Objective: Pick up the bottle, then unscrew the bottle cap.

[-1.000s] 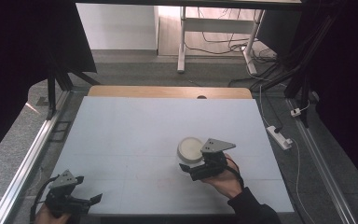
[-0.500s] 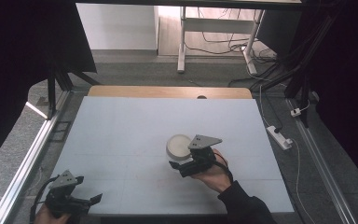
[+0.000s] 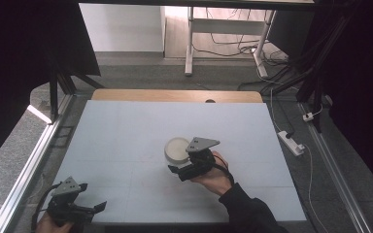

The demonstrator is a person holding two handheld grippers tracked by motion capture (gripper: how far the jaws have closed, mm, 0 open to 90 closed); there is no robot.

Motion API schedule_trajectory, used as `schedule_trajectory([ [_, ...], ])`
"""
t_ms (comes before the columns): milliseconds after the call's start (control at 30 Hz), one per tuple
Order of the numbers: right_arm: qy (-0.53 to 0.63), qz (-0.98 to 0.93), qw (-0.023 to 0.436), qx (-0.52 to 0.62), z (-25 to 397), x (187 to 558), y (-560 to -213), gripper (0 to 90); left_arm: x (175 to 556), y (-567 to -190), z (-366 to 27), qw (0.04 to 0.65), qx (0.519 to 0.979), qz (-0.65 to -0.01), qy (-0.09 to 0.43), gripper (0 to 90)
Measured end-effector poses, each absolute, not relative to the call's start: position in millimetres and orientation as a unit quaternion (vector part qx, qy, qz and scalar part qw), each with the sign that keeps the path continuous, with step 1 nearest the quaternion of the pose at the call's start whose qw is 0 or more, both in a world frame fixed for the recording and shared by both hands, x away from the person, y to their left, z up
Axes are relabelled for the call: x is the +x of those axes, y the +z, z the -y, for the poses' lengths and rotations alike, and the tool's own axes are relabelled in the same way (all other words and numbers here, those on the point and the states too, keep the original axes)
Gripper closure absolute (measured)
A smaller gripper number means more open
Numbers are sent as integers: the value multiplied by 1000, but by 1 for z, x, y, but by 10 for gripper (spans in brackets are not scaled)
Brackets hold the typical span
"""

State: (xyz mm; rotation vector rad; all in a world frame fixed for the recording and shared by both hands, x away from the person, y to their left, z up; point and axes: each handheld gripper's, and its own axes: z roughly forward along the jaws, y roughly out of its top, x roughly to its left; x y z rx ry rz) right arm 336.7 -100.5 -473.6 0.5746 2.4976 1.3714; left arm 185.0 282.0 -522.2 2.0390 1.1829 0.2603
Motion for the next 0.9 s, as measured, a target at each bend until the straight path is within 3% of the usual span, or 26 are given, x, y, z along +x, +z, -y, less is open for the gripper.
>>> schedule_trajectory([
  [900,467,-858,112,183,95,332,-475,68,189,-515,-281,399,798,-437,114,0],
])
